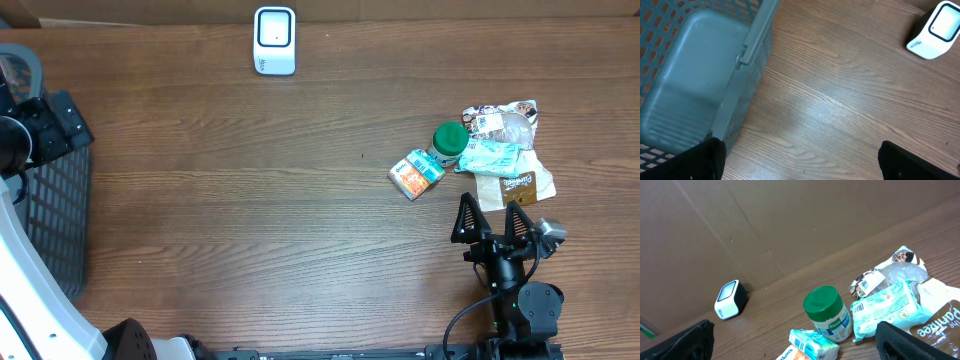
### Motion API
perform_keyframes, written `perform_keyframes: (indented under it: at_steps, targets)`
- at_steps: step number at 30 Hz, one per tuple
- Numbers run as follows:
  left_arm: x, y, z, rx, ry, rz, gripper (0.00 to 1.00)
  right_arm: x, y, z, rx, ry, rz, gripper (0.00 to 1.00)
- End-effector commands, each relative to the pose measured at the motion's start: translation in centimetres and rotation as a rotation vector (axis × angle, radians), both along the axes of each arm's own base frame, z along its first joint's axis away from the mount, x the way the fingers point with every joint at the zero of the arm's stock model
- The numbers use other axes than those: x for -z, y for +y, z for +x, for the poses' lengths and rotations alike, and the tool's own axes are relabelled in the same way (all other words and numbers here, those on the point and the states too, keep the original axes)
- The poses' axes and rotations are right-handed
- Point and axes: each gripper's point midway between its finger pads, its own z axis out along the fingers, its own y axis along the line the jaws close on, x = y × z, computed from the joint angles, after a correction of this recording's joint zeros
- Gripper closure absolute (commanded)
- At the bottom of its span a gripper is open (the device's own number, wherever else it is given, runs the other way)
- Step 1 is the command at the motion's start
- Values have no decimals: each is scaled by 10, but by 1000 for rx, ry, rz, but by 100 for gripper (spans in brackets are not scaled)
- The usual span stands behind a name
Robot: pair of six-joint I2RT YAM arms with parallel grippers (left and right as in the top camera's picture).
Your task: Scan the item barcode
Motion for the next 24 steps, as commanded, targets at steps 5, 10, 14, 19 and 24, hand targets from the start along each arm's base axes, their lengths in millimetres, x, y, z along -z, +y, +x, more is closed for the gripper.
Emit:
perform_keyframes:
  at_steps: [5, 10, 14, 19, 24]
  targets:
    - [-4, -4, 2, 27, -13, 6, 1, 2, 0, 0, -2, -3, 0, 0]
    - [-29, -17, -17, 37, -90, 45, 0, 2, 0, 0, -2, -3, 0, 0]
    - [-57, -29, -41, 47, -170, 131, 0, 2, 0, 0, -2, -3, 0, 0]
    - [-71, -55, -51, 121, -297, 171, 1, 2, 0, 0, -2, -3, 0, 0]
    - [-70, -78, -34, 216, -538, 226, 1, 2, 0, 0, -2, -3, 0, 0]
